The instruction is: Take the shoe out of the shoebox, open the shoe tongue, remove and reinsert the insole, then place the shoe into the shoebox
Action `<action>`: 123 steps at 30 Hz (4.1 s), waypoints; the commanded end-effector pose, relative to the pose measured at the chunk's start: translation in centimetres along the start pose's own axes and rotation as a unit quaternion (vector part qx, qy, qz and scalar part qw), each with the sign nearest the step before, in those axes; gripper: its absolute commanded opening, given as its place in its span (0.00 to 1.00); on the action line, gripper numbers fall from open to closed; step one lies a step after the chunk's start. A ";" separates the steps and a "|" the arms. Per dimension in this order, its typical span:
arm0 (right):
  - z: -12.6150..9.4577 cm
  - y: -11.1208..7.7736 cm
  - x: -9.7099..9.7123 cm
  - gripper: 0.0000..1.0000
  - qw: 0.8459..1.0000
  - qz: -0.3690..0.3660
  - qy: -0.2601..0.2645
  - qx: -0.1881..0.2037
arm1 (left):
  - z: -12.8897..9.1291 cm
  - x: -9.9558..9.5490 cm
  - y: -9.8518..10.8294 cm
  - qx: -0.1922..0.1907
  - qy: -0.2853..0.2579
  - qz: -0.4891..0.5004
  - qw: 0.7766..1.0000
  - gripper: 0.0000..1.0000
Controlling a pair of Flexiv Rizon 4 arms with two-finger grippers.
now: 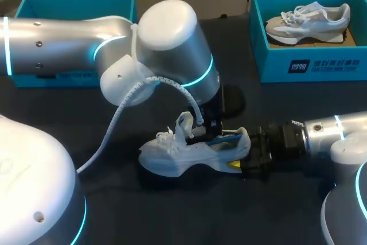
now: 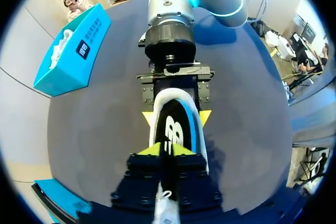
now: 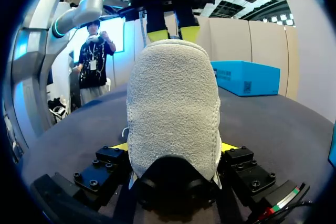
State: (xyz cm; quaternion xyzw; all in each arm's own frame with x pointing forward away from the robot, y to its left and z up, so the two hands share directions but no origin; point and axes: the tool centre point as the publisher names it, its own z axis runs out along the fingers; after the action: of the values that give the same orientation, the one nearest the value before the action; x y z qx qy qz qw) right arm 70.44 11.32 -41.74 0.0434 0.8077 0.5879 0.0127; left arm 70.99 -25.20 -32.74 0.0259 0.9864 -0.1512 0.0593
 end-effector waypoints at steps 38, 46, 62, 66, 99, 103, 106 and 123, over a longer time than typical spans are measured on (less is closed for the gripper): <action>0.1 0.1 0.0 0.00 1.000 0.000 -0.001 0.002 | -5.8 3.0 0.1 0.019 -0.037 -0.012 0.999 0.19; 0.1 0.1 0.0 0.00 1.000 0.000 -0.001 0.002 | -5.8 3.4 0.3 0.013 -0.032 -0.008 0.999 0.28; 0.1 0.1 0.0 0.00 1.000 0.000 -0.001 0.002 | -4.6 5.1 0.7 0.014 -0.056 -0.015 0.998 0.45; 0.1 0.1 0.0 0.00 1.000 0.000 -0.001 0.002 | -4.2 5.2 0.5 0.017 -0.074 -0.024 0.997 0.44; 0.1 0.1 0.0 0.00 1.000 0.000 -0.001 0.002 | -0.9 6.0 -1.9 0.001 -0.209 -0.072 0.975 0.40; 0.1 0.1 0.0 0.00 1.000 0.000 -0.001 0.002 | -0.5 5.8 -2.0 0.001 -0.237 -0.081 0.968 0.40; 0.1 0.1 0.0 0.00 1.000 0.000 -0.001 0.002 | -0.3 5.6 -2.1 0.001 -0.252 -0.085 0.964 0.39; 0.1 0.1 0.0 0.00 1.000 0.000 -0.001 0.002 | -0.2 3.6 -1.9 0.001 -0.299 -0.108 0.948 0.39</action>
State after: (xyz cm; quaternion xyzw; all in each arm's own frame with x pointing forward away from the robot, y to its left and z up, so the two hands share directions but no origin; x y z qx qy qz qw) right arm 70.44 11.33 -41.74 0.0434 0.8077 0.5879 0.0127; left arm 67.43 -26.48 -32.27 -0.1243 0.9226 -0.1620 0.3273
